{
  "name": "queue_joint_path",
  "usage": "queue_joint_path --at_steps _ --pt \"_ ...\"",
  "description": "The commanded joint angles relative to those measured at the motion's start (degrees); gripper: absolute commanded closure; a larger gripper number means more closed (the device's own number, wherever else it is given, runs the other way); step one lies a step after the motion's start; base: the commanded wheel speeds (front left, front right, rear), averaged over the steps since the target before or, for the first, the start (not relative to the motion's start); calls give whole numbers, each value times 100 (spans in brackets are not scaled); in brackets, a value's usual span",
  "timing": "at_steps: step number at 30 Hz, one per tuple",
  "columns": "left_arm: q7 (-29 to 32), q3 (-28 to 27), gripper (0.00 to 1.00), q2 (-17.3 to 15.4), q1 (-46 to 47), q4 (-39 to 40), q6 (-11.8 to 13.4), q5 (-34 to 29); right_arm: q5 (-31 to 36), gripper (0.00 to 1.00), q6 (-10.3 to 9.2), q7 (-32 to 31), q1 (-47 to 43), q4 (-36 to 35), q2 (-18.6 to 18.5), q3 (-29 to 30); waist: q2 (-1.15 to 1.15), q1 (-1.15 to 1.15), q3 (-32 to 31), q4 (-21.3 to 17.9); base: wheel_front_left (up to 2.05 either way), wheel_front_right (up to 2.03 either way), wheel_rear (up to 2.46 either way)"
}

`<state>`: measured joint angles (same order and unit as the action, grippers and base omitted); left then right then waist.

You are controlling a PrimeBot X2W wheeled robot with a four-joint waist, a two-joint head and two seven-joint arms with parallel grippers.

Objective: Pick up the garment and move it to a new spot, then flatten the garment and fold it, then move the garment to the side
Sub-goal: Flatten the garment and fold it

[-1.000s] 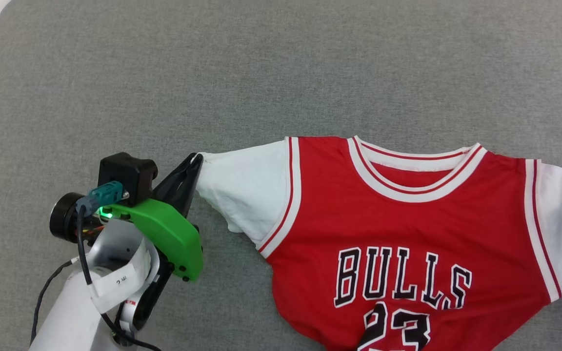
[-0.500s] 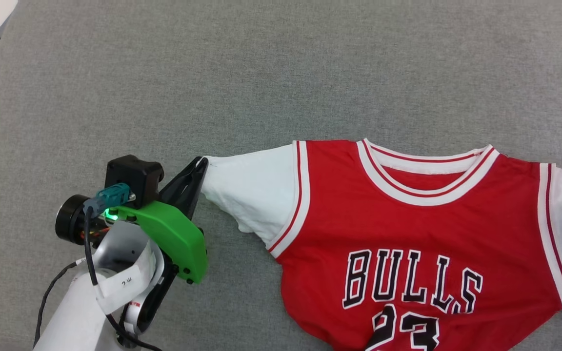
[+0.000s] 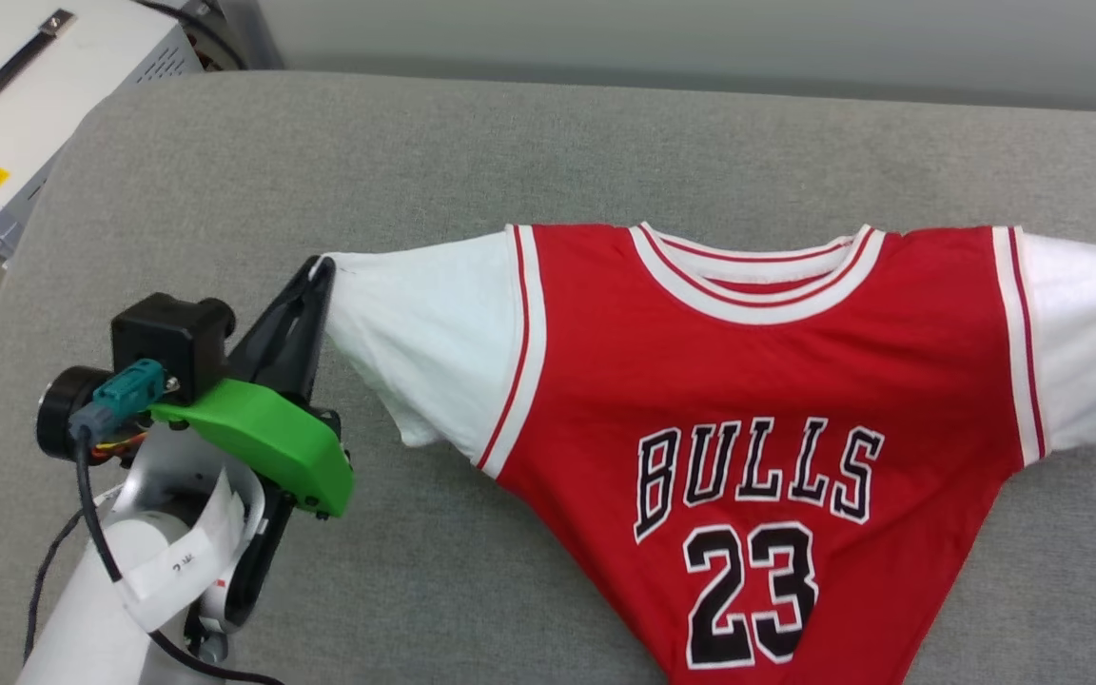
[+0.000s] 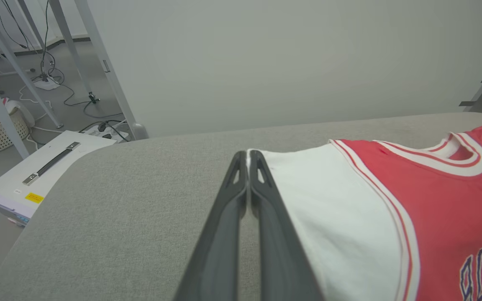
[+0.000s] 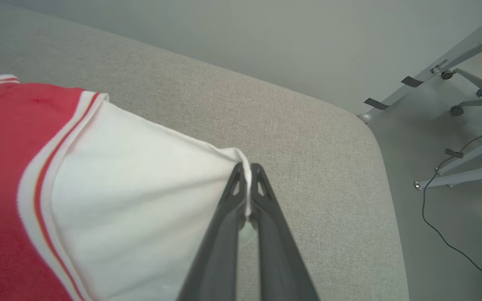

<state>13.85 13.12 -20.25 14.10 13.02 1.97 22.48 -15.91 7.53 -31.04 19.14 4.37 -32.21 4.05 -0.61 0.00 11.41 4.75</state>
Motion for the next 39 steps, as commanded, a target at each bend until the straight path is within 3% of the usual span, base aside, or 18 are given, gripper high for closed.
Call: queue_joint_path --at_steps 1,8,20,30,39 --pt "-82 -92 100 -88 45 53 61 -96 -62 100 -4 50 216 -117 -37 70 61 0 -369 -222 0 0 0" --pt "-564 -764 100 -381 734 528 196 -139 -288 100 -4 368 1248 -723 -275 82 61 0 -755 -513 0 0 0" --pt "-513 -1163 100 -810 1426 670 115 -90 -389 100 -4 727 2074 -718 -238 -112 61 0 -638 -724 0 0 0" --pt "-276 -1166 100 -1276 2828 -98 -338 77 -390 100 -4 910 3317 -149 -353 -318 61 0 320 -764 0 0 0" --pt "-410 -807 100 -1486 4913 -1654 -738 3 -122 100 -4 1374 5021 1170 -212 -584 61 0 1506 -818 0 0 0"
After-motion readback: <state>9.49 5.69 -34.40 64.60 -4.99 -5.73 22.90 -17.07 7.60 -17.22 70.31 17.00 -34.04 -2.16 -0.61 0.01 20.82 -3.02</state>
